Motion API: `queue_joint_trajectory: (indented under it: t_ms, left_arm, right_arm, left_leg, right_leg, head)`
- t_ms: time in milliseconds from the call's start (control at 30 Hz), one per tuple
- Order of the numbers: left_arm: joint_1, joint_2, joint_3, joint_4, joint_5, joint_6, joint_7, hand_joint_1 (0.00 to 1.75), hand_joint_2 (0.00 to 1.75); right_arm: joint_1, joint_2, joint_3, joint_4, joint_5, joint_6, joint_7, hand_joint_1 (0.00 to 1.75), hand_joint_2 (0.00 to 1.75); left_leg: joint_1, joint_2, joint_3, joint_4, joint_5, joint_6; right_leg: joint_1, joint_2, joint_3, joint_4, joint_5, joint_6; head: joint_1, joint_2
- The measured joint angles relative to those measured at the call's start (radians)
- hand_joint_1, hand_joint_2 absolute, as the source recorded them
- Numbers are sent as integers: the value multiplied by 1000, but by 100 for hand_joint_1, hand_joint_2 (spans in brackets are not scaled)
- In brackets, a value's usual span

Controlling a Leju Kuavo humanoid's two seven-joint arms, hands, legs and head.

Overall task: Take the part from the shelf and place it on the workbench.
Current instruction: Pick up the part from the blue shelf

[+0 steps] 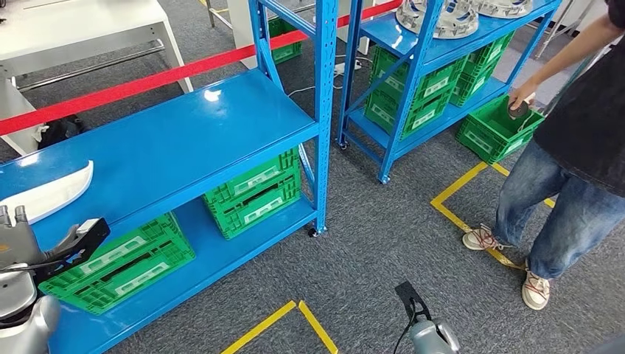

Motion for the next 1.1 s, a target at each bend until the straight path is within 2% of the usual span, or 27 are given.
queue_joint_trajectory:
  t_ms: [33, 100, 133, 167, 233, 267, 300, 333, 400, 433, 467, 500, 567, 633, 700, 767, 800, 833, 900, 933, 967, 1000, 1033, 1067, 1100]
  left_arm:
    - [1, -1, 0, 0, 0, 0, 0, 0, 0]
    - [-1, -2, 1, 2, 0, -1, 1, 0, 0]
    - [-1, -2, 1, 2, 0, -1, 2, 0, 0]
    - [-1, -2, 1, 3, 0, -2, 3, 0, 0]
    - [-2, -2, 1, 2, 0, -3, 3, 0, 0]
    - [-3, -2, 1, 1, 0, -4, 3, 0, 0]
    - [-6, -1, 1, 1, 0, -5, 4, 0, 0]
    - [-8, -1, 1, 2, 0, -8, 4, 0, 0]
    - [-7, 0, 1, 5, 0, -13, 7, 0, 0]
    - [-3, 1, 1, 7, 0, -14, 8, 0, 0]
    - [0, 1, 1, 8, 0, -15, 10, 0, 0]
    - [2, 2, 1, 9, 0, -15, 11, 0, 0]
    - [4, 5, 3, 10, 2, -14, 14, 0, 0]
    - [6, 10, 6, 13, 4, -12, 17, 0, 0]
    - [8, 15, 11, 13, 7, -8, 21, 0, 0]
    - [9, 17, 16, 11, 9, -6, 27, 0, 0]
    - [7, 18, 20, 10, 9, -6, 31, 0, 0]
    - [7, 18, 24, 10, 10, -6, 35, 0, 0]
    - [8, 18, 29, 12, 10, -6, 39, 0, 0]
    - [10, 18, 31, 13, 12, -8, 41, 0, 0]
    - [13, 19, 34, 14, 14, -11, 45, 0, 0]
    - [15, 20, 37, 15, 16, -15, 50, 0, 0]
    - [16, 22, 42, 16, 18, -19, 56, 0, 0]
    - [17, 26, 47, 17, 19, -23, 60, 0, 0]
    - [17, 30, 52, 18, 19, -26, 62, 0, 0]
  right_arm:
    - [1, -1, 0, 0, 0, 0, 0, 0, 0]
    - [1, -2, 0, 1, 0, 0, 0, 0, 0]
    - [1, -2, 0, 1, 0, 1, 0, 0, 0]
    - [2, -1, 0, 1, 0, 1, 0, 0, 0]
    - [2, -1, 0, 1, 0, 1, 0, 0, 0]
    - [1, -1, 0, 1, 0, 1, 0, 0, 0]
    - [0, -1, 0, 1, 0, 0, 0, 0, 0]
    - [0, -1, 0, 1, 0, 0, 0, 0, 0]
    - [1, -1, -1, 1, 0, 0, 1, 0, 0]
    - [2, -1, -1, 1, 0, 0, 1, 0, 0]
    - [3, -1, -1, 1, 0, 0, 1, 0, 0]
    - [4, -1, -1, 1, 1, 0, 1, 0, 0]
    - [3, 0, -1, 1, 3, 0, 1, 0, 0]
    - [2, 0, -1, 2, 7, 2, 1, 0, 0]
    - [1, 0, -2, 2, 10, 3, 2, 0, 0]
    - [0, 0, -3, 1, 11, 3, 3, 0, 0]
    - [-1, 0, -4, 1, 11, 3, 2, 0, 0]
    - [-2, 0, -5, 1, 12, 2, 2, 0, 0]
    - [-2, -1, -8, 1, 13, 2, 2, 0, 0]
    - [-1, -2, -9, 1, 13, 2, 3, 0, 0]
    - [0, -2, -11, 1, 14, 2, 3, 0, 0]
    - [0, -2, -13, 1, 16, 2, 4, 0, 0]
    - [0, -2, -14, 1, 18, 2, 4, 0, 0]
    - [0, -3, -15, 1, 20, 2, 4, 0, 0]
    - [0, -3, -15, 1, 21, 2, 3, 0, 0]
  left_leg:
    - [1, 0, 8, 4, -12, -4]
    - [0, 0, 20, 11, -32, -15]
    - [-1, -1, 23, 12, -39, -21]
    - [-1, -2, 26, 13, -42, -27]
    - [-1, -2, 32, 18, -48, -38]
    - [-1, 0, 26, 38, -53, -43]
    - [1, 2, 7, 76, -64, -48]
    - [4, 4, -26, 132, -80, -53]
    - [10, 6, -112, 256, -119, -63]
    - [13, 7, -143, 288, -123, -65]
    - [14, 8, -160, 287, -105, -65]
    - [14, 8, -157, 249, -66, -63]
    - [11, 8, -125, 124, 32, -52]
    - [4, 9, -103, 43, 65, -41]
    - [0, 8, -95, 23, 56, -33]
    - [6, 7, -76, 5, 60, -26]
    - [9, 8, -65, -3, 58, -21]
    - [12, 8, -56, -9, 54, -16]
    - [10, 7, -45, -8, 43, -7]
    - [9, 6, -41, -6, 35, -6]
    - [9, 4, -35, -3, 28, -7]
    - [9, 2, -29, 2, 18, -8]
    - [9, 1, -22, 8, 8, -12]
    - [8, 0, -18, 14, -3, -16]
    - [7, -1, -16, 22, -12, -22]
  right_leg:
    - [-1, -1, 15, -66, 50, 0]
    - [3, -2, 41, -162, 102, -8]
    - [5, -2, 46, -181, 108, -16]
    - [8, -2, 48, -182, 101, -25]
    - [5, -1, 62, -186, 102, -41]
    - [3, -1, 72, -189, 97, -48]
    - [1, 0, 84, -191, 92, -53]
    - [0, 0, 92, -193, 86, -57]
    - [0, 1, 108, -193, 70, -60]
    - [0, 2, 117, -193, 62, -59]
    - [0, 2, 128, -193, 53, -59]
    - [0, 3, 142, -194, 43, -58]
    - [0, 3, 170, -194, 24, -54]
    - [-1, 4, 184, -197, 10, -44]
    - [0, 5, 189, -204, 1, -31]
    - [1, 3, 193, -201, -12, -21]
    - [2, 2, 183, -176, -24, -17]
    - [2, 1, 155, -128, -43, -15]
    - [3, 1, 68, 4, -79, -10]
    - [3, 1, 28, 51, -81, -9]
    - [3, 1, 5, 62, -61, -8]
    - [3, 0, 0, 36, -21, -8]
    - [3, 0, 11, -23, 31, -8]
    - [4, 0, 29, -81, 69, -11]
    - [4, 0, 47, -132, 91, -15]
  head:
    - [0, 0]
    - [-2, 0]
    - [-3, 0]
    - [-4, 0]
    - [-2, 0]
    - [-5, 0]
    - [-7, 0]
    - [-10, 0]
    - [-11, 0]
    - [-12, 0]
    - [-12, 0]
    - [-12, 0]
    - [-12, 0]
    - [-15, 0]
    - [-18, 0]
    - [-18, 0]
    - [-17, 0]
    - [-15, 0]
    - [-13, 0]
    - [-12, 0]
    - [-11, 0]
    - [-11, 0]
    - [-11, 0]
    - [-11, 0]
    - [-11, 0]
